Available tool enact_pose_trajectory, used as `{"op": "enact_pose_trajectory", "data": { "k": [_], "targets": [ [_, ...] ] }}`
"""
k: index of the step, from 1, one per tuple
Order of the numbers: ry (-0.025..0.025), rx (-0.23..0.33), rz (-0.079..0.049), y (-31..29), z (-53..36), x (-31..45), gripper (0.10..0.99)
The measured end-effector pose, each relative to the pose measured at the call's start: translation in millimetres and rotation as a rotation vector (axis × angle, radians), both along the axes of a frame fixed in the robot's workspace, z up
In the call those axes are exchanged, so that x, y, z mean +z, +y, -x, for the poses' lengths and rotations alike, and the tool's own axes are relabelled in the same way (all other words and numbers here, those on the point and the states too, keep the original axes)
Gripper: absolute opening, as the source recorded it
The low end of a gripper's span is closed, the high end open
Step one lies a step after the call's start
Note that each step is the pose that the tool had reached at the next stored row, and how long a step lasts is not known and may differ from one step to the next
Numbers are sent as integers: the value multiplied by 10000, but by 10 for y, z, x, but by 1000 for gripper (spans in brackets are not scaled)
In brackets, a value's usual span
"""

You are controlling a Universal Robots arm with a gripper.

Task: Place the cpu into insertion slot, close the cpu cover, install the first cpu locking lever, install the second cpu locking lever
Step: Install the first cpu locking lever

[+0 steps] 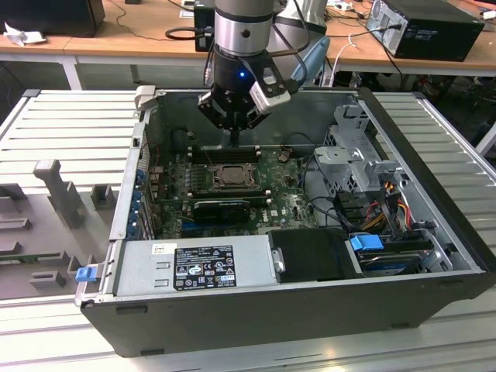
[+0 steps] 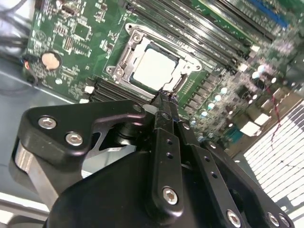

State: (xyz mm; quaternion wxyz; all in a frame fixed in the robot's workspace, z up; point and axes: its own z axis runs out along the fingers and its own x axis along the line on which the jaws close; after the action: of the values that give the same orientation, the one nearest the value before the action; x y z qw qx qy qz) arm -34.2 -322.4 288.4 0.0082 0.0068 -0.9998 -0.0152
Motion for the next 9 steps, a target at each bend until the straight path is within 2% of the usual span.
{"op": "enact_pose_trajectory", "data": {
  "k": [4, 5, 7, 9],
  "targets": [
    [-10, 583, -4, 0, 0, 0, 106],
    [-12, 666, -60, 0, -1, 0, 106],
    [-33, 700, -658, -5, 0, -6, 106],
    [-50, 698, -660, -8, 8, -8, 106]
  ]
}}
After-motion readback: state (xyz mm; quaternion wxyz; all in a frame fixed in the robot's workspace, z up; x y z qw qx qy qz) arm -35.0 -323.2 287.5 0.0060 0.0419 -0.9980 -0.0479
